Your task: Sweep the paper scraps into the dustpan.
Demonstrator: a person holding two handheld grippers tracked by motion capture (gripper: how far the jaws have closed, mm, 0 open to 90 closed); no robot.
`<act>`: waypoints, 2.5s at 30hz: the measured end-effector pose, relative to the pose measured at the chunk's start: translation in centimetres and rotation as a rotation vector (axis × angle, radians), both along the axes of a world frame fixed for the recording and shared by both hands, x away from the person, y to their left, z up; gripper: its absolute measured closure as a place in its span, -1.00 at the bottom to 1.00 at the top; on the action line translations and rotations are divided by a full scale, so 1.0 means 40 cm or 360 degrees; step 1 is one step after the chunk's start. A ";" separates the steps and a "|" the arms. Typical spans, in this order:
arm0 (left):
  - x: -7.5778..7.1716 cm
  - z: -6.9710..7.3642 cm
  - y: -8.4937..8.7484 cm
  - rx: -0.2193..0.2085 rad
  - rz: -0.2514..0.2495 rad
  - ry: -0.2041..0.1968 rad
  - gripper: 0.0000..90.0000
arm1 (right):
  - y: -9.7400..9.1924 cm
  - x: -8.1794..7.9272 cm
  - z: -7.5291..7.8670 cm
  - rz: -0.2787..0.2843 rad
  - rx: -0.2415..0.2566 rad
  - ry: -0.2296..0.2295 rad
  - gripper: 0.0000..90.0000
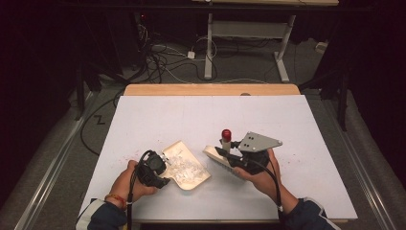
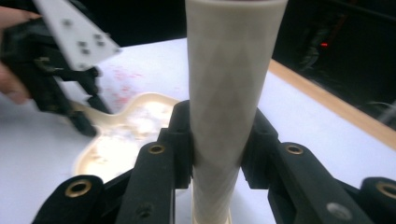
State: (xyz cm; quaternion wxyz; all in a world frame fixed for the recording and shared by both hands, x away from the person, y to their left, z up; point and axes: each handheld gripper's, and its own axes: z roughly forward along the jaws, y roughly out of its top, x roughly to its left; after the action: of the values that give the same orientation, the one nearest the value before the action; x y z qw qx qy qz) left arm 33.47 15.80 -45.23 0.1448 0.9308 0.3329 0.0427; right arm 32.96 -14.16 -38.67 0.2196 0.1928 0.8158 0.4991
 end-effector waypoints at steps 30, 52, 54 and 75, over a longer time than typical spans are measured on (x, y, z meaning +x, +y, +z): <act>0.007 0.013 0.006 -0.0006 0.0002 -0.0003 0.41 | 0.069 0.058 0.066 0.0021 0.0160 -0.0078 0.57; 0.005 0.016 -0.004 -0.0021 -0.0002 -0.0035 0.41 | 0.188 0.161 -0.010 -0.0055 0.0104 -0.0081 0.57; 0.006 0.014 -0.005 -0.0021 -0.0002 -0.0033 0.41 | 0.215 0.140 -0.013 -0.0003 0.0097 -0.0083 0.57; 0.008 0.015 0.004 -0.0062 0.0044 -0.0042 0.41 | 0.119 0.100 0.056 -0.0010 0.0151 -0.0144 0.57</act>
State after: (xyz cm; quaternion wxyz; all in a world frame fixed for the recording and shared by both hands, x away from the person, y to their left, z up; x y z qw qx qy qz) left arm 33.77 15.98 -44.61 0.1668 0.9224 0.3446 0.0504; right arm 36.96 -9.41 -36.43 0.2485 0.1828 0.7797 0.5448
